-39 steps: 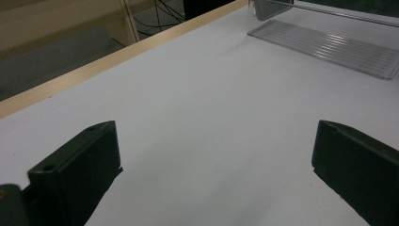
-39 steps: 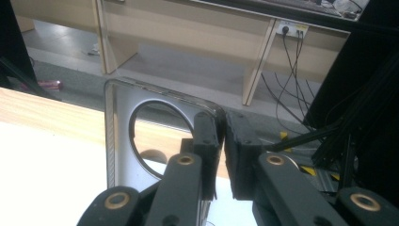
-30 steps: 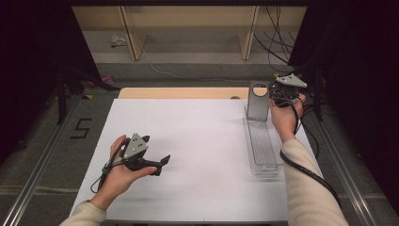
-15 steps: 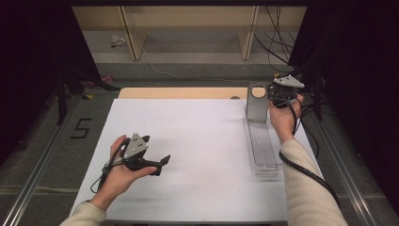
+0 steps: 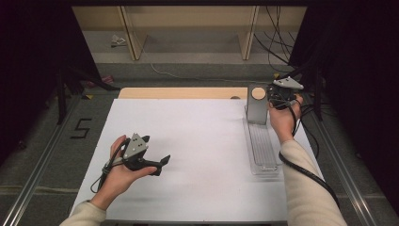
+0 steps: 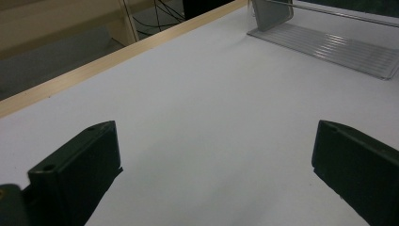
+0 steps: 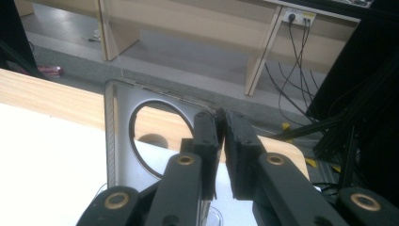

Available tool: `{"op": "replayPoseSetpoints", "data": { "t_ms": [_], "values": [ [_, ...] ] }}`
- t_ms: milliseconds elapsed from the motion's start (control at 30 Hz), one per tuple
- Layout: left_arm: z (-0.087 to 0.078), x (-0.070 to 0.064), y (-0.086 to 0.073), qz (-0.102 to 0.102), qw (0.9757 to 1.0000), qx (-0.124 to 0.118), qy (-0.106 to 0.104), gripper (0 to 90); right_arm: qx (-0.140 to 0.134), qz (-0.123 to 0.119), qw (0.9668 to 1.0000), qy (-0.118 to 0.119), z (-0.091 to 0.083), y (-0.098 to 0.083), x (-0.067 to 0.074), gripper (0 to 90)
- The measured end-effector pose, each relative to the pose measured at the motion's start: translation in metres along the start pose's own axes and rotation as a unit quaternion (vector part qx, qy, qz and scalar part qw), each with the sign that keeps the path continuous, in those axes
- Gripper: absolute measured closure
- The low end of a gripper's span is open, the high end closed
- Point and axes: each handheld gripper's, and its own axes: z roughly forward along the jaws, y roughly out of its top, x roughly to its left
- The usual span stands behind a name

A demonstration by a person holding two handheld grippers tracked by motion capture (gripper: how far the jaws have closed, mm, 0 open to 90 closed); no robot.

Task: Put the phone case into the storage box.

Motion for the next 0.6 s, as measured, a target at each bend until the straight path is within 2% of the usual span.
{"op": "replayPoseSetpoints", "data": {
  "t_ms": [333,600],
  "values": [
    [-0.0004,-0.0008,0.0004,0.000,1.0000,-0.001,0.000,1.2,0.001,-0.002,1.0000,0.002,0.0013,0.0024,-0.0018,83.6],
    [-0.0001,-0.0003,0.0004,-0.002,1.0000,-0.001,0.000,1.2,0.004,0.007,1.0000,0.001,0.0049,-0.0021,-0.0041,83.5]
  ]
}}
